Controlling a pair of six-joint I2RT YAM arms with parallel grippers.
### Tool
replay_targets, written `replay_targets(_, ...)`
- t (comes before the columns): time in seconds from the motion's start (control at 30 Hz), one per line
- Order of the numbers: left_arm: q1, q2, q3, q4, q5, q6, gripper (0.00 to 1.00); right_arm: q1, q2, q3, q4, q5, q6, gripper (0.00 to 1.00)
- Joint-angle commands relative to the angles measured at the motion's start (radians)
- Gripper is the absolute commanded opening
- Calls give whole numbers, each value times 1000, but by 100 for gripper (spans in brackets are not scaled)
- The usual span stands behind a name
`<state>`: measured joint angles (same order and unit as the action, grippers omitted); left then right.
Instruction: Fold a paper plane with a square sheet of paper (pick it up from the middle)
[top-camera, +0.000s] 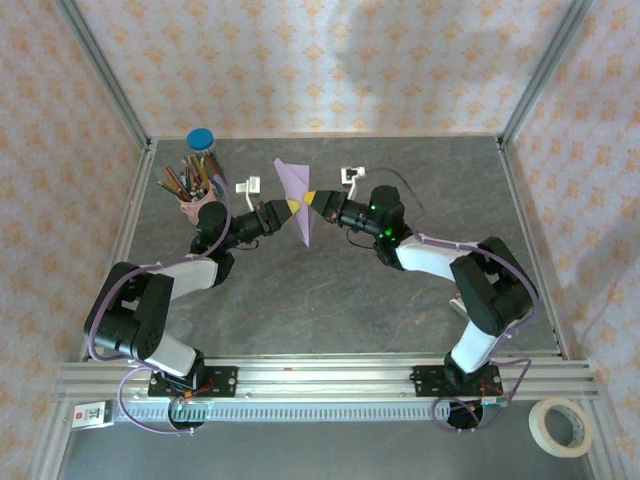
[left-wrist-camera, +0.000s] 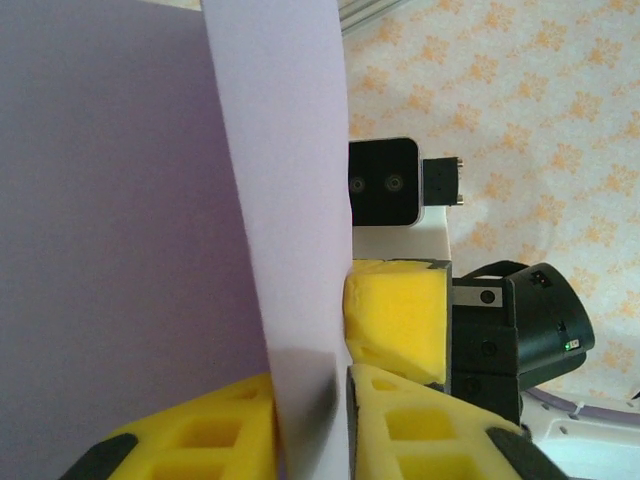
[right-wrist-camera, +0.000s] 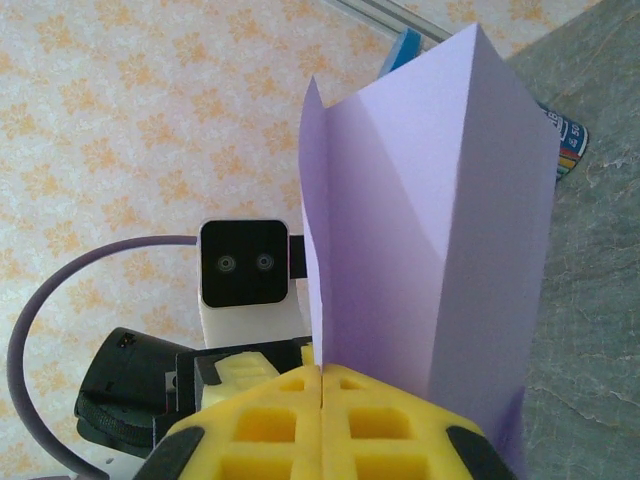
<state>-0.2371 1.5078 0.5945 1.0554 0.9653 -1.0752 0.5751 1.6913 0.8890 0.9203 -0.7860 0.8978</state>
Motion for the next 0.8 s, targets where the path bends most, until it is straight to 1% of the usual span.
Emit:
replay_targets(0.0,-9,-37,26,-11,7,56,18,-3,-58,-10,-5,7,-27,12)
replay_targets(0.1,-8,-50,30,-62,-7,93,13,-8,-95,-11,-81,50,-66,28)
replay_targets(0.23,-8,-70,44,-146,-23,154,11,-29,-150,-38,-143,121,-102,48)
replay_targets(0.3,-7,-79,61,-212,-33,198,11,-41,-177,-55,-175,167,-126,54)
replay_targets(0.37,-7,-94,84,-307,-55,265,10,-55,-205,-70,-219,217,-155,57)
replay_targets(0.47,-11,-118,150,-543,-133,423,10,-66,-249,-75,-328,329,-216,59)
replay_targets(0.53,-24,-127,214,-750,-232,559,10,-67,-280,-77,-403,414,-255,59)
replay_targets(0.6,-55,-124,297,-948,-383,690,10,-67,-306,-83,-461,494,-283,59)
replay_targets(0.63,-71,-118,333,-1022,-454,738,10,-69,-317,-85,-480,526,-293,59)
replay_targets(0.7,-114,-95,406,-1151,-632,813,10,-70,-339,-96,-515,594,-305,59)
replay_targets(0.77,-151,-67,462,-1240,-775,865,11,-75,-361,-109,-538,644,-309,60)
